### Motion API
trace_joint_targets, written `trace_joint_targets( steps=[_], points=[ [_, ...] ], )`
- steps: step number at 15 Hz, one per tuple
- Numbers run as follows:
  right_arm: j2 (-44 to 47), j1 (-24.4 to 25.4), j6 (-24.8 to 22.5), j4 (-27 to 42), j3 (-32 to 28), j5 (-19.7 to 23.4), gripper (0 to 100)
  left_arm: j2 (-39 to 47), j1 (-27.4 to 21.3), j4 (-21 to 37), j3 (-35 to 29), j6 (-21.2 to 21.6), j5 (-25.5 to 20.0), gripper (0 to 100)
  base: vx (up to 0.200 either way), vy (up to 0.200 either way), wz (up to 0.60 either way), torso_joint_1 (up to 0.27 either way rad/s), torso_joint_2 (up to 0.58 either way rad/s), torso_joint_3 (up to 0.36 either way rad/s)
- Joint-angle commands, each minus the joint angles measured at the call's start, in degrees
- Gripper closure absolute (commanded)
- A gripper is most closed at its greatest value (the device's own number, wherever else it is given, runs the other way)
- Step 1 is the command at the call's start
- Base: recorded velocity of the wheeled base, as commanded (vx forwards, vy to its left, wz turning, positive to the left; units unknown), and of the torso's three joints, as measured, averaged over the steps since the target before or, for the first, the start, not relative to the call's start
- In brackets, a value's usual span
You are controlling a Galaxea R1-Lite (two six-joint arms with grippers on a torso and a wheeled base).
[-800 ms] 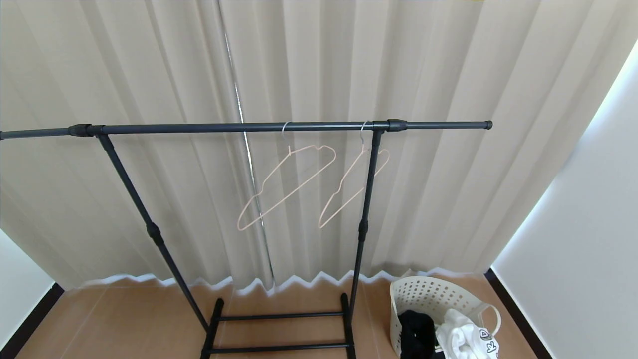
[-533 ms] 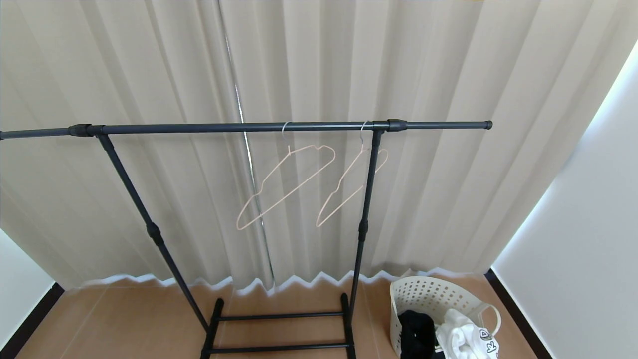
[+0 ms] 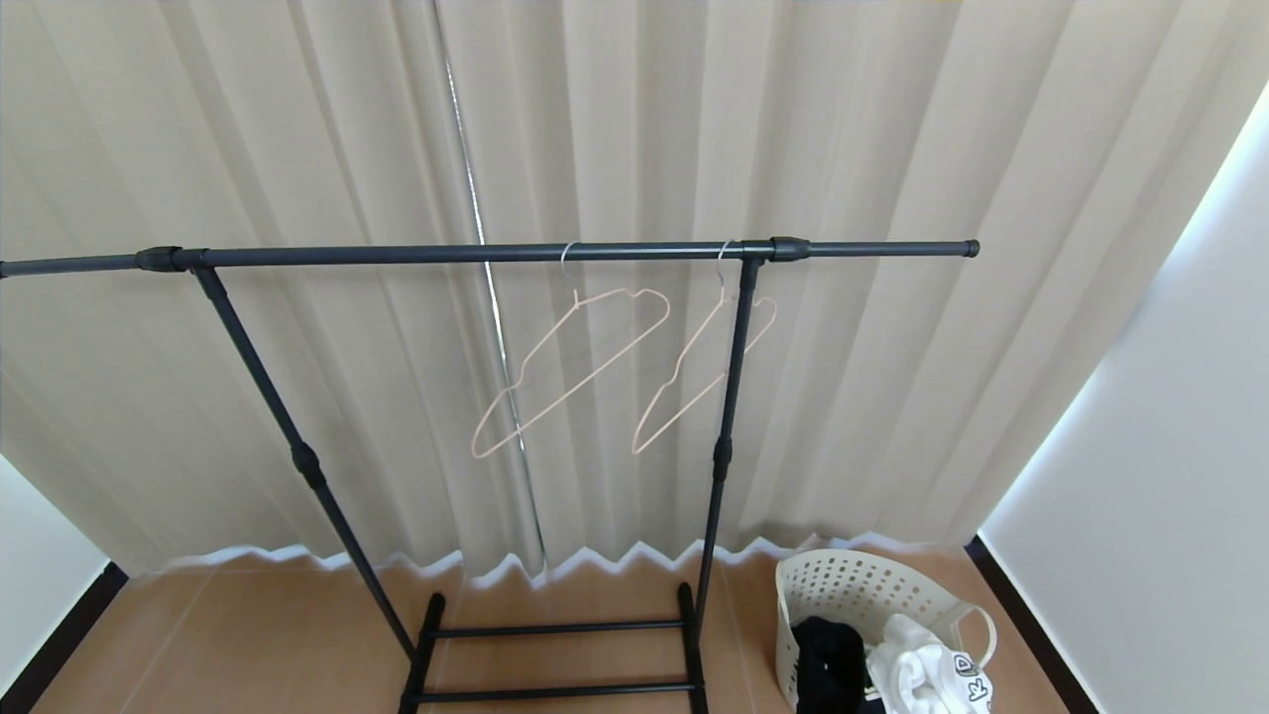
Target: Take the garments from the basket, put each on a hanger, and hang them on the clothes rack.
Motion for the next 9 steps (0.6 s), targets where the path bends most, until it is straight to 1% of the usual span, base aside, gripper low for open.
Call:
trace_joint_targets(
  steps=[1, 3, 9],
  points=[
    [0.1, 0.0, 0.0, -0.1, 0.0, 0.0, 0, 0.0, 0.0, 0.0, 0.0, 0.0, 0.0, 0, 0.000, 0.000, 0.00, 0.000, 0.00, 0.000],
    [0.1, 0.0, 0.1, -0.1, 0.0, 0.0, 0, 0.0, 0.0, 0.0, 0.0, 0.0, 0.0, 0, 0.000, 0.000, 0.00, -0.105, 0.22, 0.120],
    [0.1, 0.0, 0.1, -0.1, 0.0, 0.0, 0, 0.0, 0.0, 0.0, 0.0, 0.0, 0.0, 0, 0.000, 0.000, 0.00, -0.143, 0.33, 0.178]
  ],
)
